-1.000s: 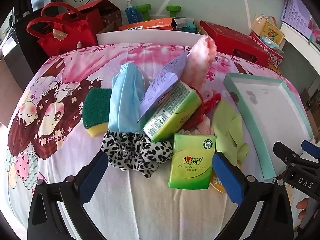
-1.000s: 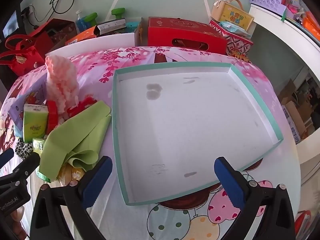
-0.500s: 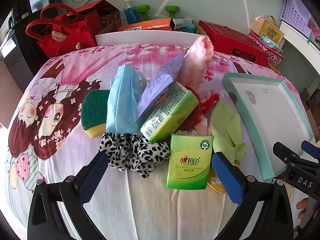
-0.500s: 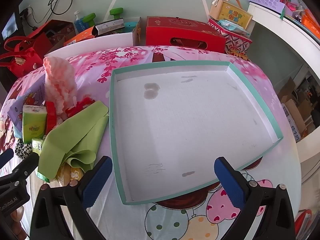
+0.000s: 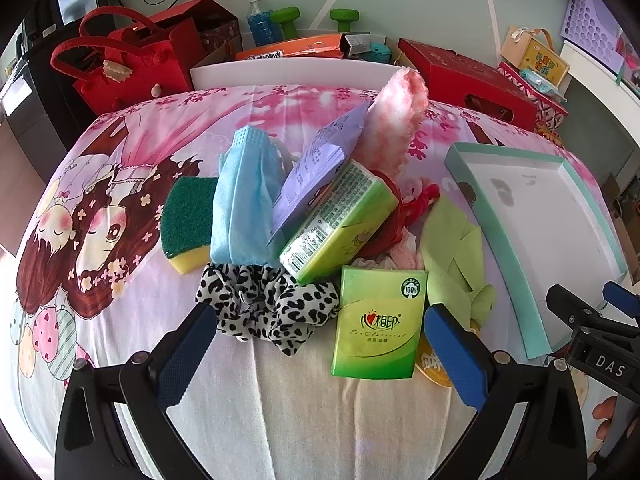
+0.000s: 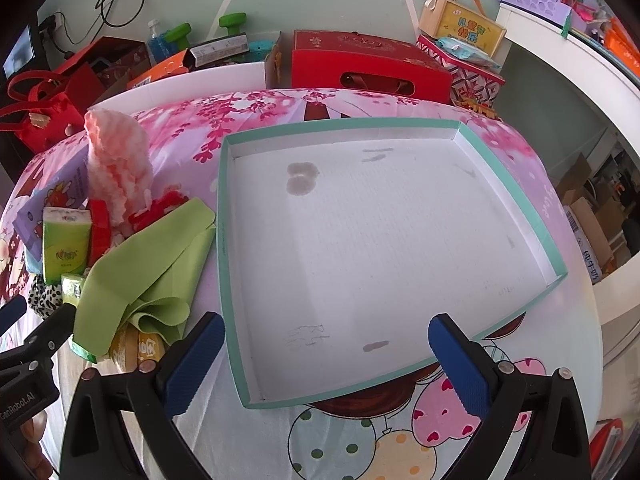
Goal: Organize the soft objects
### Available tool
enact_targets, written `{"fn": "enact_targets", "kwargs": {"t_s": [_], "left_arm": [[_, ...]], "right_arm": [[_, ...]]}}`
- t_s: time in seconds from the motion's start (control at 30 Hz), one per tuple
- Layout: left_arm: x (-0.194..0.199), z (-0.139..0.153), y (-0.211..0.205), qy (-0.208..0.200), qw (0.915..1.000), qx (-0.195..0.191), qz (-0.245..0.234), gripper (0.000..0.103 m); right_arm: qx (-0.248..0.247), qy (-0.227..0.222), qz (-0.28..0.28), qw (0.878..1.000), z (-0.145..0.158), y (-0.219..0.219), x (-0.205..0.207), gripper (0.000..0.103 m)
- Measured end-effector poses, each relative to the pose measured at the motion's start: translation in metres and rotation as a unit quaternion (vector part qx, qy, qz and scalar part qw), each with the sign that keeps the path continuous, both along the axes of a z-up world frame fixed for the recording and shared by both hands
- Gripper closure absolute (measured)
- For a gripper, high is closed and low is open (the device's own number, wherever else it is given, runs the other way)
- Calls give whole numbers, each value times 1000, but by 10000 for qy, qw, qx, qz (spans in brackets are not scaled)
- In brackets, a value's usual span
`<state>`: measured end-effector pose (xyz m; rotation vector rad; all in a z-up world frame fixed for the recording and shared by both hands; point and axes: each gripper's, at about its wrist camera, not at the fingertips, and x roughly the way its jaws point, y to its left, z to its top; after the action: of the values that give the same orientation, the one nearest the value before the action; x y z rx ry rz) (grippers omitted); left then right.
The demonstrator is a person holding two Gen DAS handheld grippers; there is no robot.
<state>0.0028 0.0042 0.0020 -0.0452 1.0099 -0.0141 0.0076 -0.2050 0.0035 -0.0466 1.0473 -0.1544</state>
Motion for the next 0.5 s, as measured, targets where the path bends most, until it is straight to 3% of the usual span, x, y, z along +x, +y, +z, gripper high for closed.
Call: {"fn": "enact_targets", "kwargs": {"t_s": [0.5], "left_arm": [[0, 0, 1, 30, 10000, 0, 13, 0]], "right_arm": [[3, 5, 2, 10000, 0, 0, 0, 0]]}}
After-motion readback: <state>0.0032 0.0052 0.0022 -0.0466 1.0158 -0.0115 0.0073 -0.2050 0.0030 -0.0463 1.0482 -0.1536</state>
